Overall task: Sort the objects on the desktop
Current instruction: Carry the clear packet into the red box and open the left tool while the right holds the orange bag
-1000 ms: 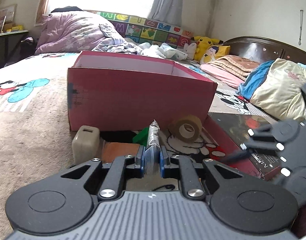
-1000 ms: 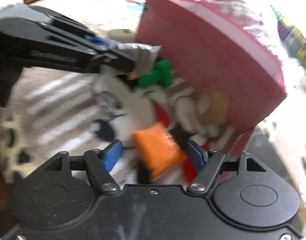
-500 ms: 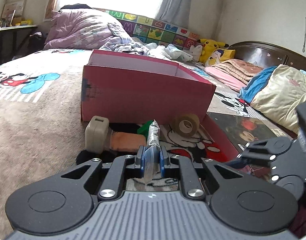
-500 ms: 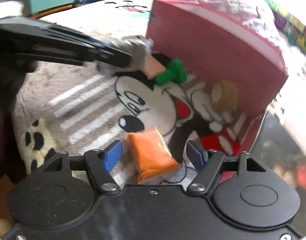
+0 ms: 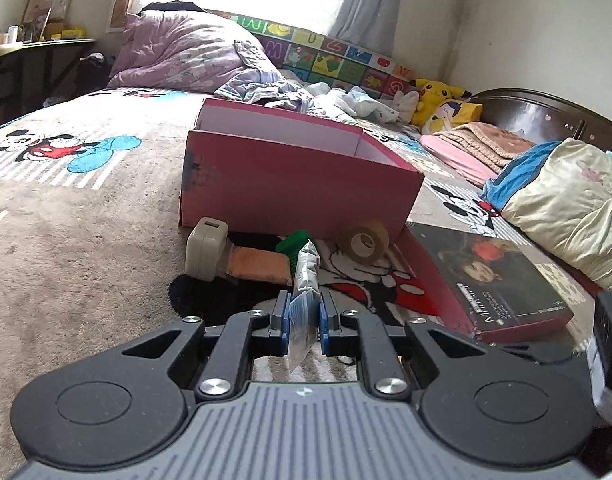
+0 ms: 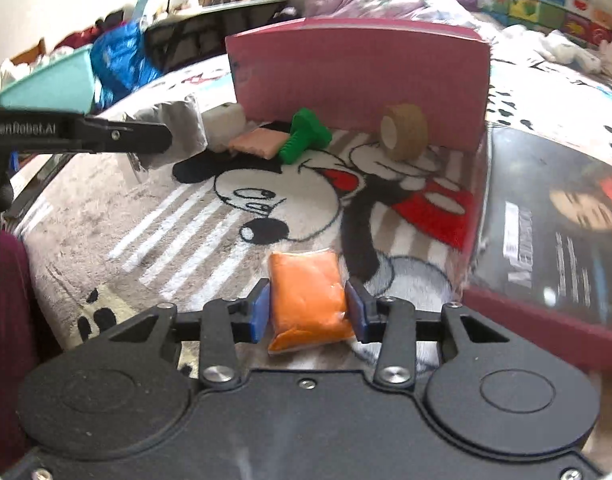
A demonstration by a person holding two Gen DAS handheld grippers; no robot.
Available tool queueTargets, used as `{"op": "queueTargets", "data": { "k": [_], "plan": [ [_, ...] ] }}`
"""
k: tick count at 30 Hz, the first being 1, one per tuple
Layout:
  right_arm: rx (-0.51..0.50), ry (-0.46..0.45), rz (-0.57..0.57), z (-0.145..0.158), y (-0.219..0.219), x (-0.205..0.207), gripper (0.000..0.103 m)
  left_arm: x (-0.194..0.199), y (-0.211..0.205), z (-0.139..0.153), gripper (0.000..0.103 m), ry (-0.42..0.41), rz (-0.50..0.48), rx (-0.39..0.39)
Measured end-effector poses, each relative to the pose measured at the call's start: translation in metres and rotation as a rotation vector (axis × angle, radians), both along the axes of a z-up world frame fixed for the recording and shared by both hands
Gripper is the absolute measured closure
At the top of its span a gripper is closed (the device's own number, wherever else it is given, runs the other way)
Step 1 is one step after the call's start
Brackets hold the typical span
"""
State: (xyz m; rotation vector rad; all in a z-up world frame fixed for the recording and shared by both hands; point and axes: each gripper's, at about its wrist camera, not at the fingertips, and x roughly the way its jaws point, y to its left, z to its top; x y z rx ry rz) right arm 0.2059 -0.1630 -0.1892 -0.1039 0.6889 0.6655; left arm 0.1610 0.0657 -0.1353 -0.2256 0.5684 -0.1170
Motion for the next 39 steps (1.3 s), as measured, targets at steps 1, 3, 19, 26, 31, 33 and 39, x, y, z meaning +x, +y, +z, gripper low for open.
{"op": "queueTargets", "data": {
  "k": [1, 3, 19, 26, 31, 33, 39],
  "plan": [
    [0.017, -0.007, -0.001, 0.0, -0.002, -0.003, 0.064, -0.001, 0.0, 0.003, 0.09, -0.001, 0.004, 0.004],
    [0.037, -0.02, 0.009, 0.002, -0.003, -0.008, 0.064, -0.001, 0.0, 0.01, 0.09, -0.005, 0.014, 0.01],
    [0.099, -0.059, 0.056, 0.001, 0.007, -0.001, 0.064, 0.092, 0.002, 0.094, 0.09, -0.092, 0.061, 0.122],
    [0.112, -0.036, 0.038, -0.006, 0.007, 0.008, 0.065, 0.154, 0.001, 0.101, 0.09, -0.069, 0.11, 0.136],
    [0.132, -0.032, 0.028, -0.007, 0.005, 0.014, 0.065, 0.182, 0.005, 0.096, 0.09, -0.043, 0.13, 0.158],
    [0.132, -0.03, 0.027, -0.006, 0.005, 0.016, 0.065, 0.192, 0.009, 0.093, 0.09, -0.029, 0.139, 0.154],
    [0.116, -0.027, 0.033, -0.008, 0.007, 0.018, 0.065, 0.223, 0.02, 0.077, 0.09, 0.025, 0.159, 0.145]
  ]
}}
